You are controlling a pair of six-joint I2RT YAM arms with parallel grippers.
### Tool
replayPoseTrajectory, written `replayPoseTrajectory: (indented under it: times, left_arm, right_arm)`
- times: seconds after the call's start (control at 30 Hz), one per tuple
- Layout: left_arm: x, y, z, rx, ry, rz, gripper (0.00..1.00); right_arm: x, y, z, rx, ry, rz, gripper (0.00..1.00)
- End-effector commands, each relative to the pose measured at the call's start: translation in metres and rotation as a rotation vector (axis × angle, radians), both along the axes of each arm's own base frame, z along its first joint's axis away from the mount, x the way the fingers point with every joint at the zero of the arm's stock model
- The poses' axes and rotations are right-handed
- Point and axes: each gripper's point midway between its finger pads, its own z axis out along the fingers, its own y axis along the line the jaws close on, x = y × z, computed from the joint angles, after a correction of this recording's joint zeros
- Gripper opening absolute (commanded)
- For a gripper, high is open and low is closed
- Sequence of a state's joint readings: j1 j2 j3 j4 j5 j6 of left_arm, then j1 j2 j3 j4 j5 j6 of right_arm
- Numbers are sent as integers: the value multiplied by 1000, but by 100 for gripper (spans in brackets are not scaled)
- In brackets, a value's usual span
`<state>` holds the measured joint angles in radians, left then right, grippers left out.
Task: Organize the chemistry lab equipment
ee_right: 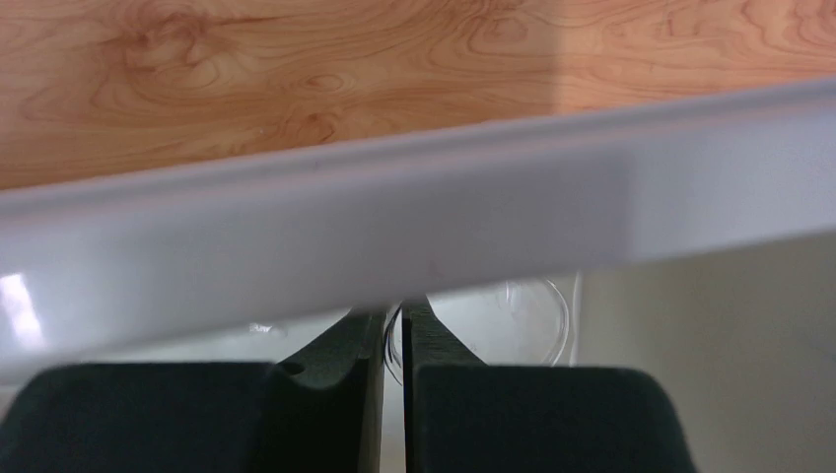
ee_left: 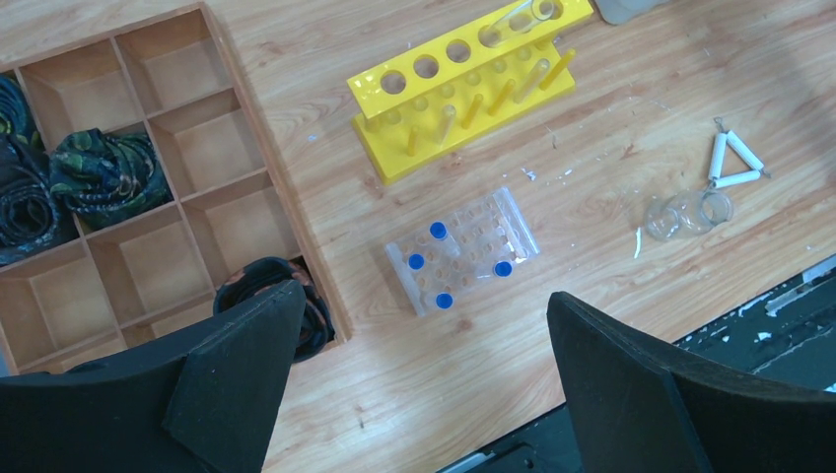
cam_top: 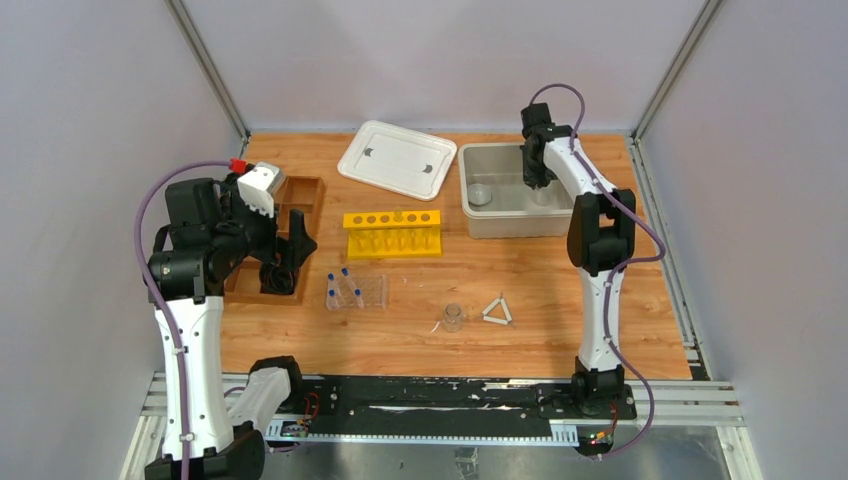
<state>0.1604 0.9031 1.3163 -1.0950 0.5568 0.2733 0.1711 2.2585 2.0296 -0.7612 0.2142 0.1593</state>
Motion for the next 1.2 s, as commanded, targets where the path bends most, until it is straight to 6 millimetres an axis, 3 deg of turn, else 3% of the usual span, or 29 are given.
replayPoseTrajectory:
  times: [0.0,0.13,0.3,0.5,0.6,0.7,0.97,1.17]
  left_arm:
    - [0,-2,4,0,-22,-12,100]
    - [0,-2,-1,-1,-10,-17,100]
    - [3,-4,5,-21,-8,-17,100]
    - [1,-5,6,-26,-13,-19,100]
    - [0,-4,3,-17,-10,-15,100]
    - [0,-4,3,-18,-13,-16,100]
    - [-5,-5,7,-15,-35,-17,100]
    - [-5,-2,6,2,-38,-12,100]
  right_arm:
    - [11,-20,6,-52,-32,-40,10]
    - [8,-23,15,-64,-52,-48,30]
    - [4,-20,47,-26,-120,-64,45]
    - [-13,-19,91,8,-221,-66,49]
    - [-23,-23,100,4,-257,-73,49]
    - [-33,-24,89,5,-225,-80,49]
    - [-84,-9,16,66,-19,-89,39]
    - [-112,-11,3,38,26,-92,35]
